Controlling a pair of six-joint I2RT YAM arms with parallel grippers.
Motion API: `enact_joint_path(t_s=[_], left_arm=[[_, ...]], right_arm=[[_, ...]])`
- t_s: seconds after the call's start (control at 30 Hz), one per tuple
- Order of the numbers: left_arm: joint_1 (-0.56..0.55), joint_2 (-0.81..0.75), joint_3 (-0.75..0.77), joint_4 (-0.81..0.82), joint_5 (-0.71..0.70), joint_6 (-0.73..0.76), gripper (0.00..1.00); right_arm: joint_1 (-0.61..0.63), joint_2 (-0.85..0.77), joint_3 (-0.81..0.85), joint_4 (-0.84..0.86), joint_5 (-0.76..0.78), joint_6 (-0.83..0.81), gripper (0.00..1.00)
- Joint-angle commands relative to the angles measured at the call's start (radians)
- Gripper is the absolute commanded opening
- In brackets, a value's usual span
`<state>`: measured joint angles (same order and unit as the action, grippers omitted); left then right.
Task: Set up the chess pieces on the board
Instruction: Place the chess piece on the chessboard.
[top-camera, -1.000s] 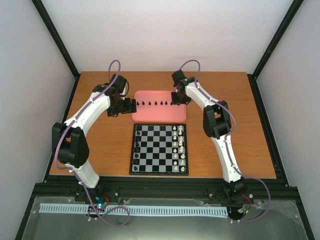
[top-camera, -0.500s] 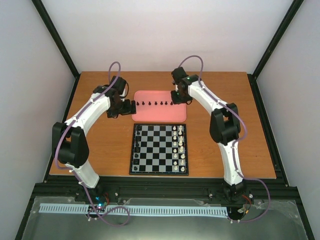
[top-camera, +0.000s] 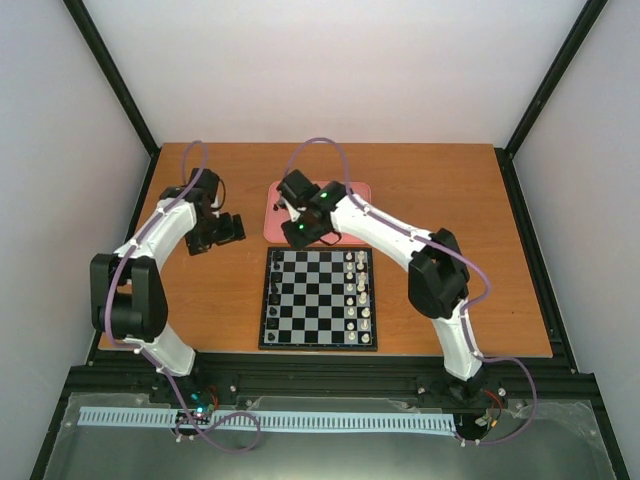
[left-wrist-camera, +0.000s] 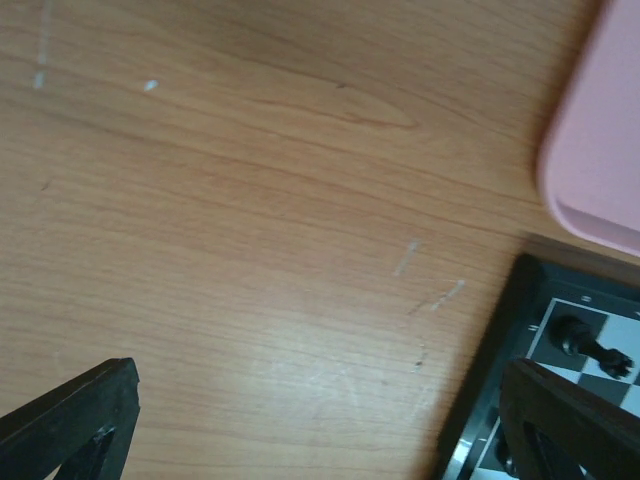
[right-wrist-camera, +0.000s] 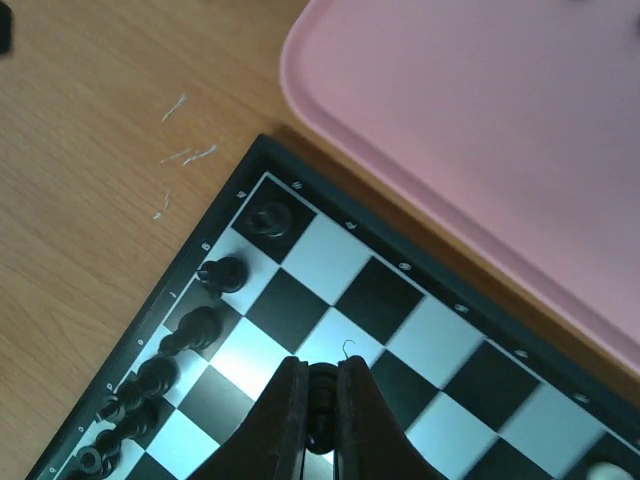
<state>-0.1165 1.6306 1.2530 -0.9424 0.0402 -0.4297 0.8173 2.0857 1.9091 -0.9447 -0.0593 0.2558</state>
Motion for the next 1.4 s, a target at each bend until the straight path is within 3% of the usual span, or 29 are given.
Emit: enact_joint_path(t_s=[0.0,0.47,1.37], left_arm=[[0.042,-0.064,-0.025,0.007,0.016,-0.003,1.00],[0.051,-0.129,-0.114,0.027,0.015,0.010,1.00],[0.052,-0.086,-0.095,0.032,0.033,0.026,1.00]], right_arm=[[0.029,0.078,0.050,0.001,-0.017,0.034,0.03],[0.071,0.194,0.093,-0.017,0.020,0.036,0.03],[0.040,0.322,0.209,-0.032,0.035,0.020,0.05]])
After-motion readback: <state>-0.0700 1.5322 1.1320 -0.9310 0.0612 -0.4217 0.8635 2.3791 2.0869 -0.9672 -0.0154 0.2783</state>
